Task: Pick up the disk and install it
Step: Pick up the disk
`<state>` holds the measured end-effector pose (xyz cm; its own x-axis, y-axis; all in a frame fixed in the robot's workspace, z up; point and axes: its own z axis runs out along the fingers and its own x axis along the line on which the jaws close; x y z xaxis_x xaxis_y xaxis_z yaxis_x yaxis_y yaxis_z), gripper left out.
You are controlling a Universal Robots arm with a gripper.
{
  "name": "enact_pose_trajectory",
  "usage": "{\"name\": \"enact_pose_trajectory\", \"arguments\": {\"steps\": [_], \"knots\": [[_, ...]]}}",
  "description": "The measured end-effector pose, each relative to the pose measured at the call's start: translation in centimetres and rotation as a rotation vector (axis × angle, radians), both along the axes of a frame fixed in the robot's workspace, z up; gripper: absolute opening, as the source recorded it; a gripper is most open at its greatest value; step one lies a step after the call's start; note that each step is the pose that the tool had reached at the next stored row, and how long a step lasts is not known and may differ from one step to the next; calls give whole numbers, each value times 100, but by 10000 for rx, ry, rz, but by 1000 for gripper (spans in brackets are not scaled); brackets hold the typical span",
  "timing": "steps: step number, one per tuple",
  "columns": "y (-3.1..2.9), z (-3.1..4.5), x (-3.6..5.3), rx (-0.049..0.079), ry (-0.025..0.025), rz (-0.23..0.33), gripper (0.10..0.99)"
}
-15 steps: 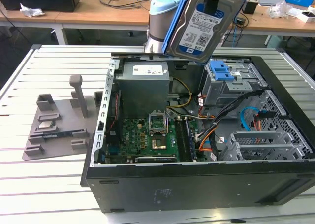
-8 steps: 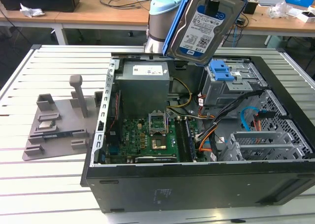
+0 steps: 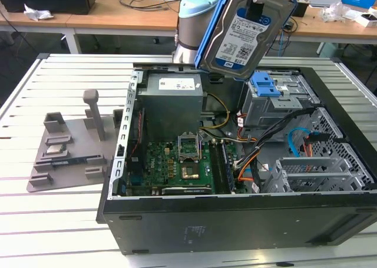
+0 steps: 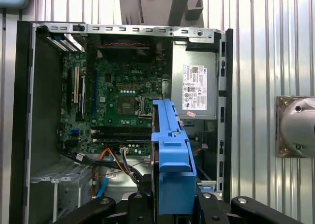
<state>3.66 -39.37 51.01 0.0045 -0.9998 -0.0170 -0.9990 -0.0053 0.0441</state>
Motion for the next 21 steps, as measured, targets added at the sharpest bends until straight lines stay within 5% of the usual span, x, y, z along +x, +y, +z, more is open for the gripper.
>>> {"name": "enact_pose_trajectory", "arguments": {"steps": [5, 21], "knots": [[-63, -1, 0, 0, 0, 0, 365], [-400, -5, 0, 0, 0, 0, 365]]}}
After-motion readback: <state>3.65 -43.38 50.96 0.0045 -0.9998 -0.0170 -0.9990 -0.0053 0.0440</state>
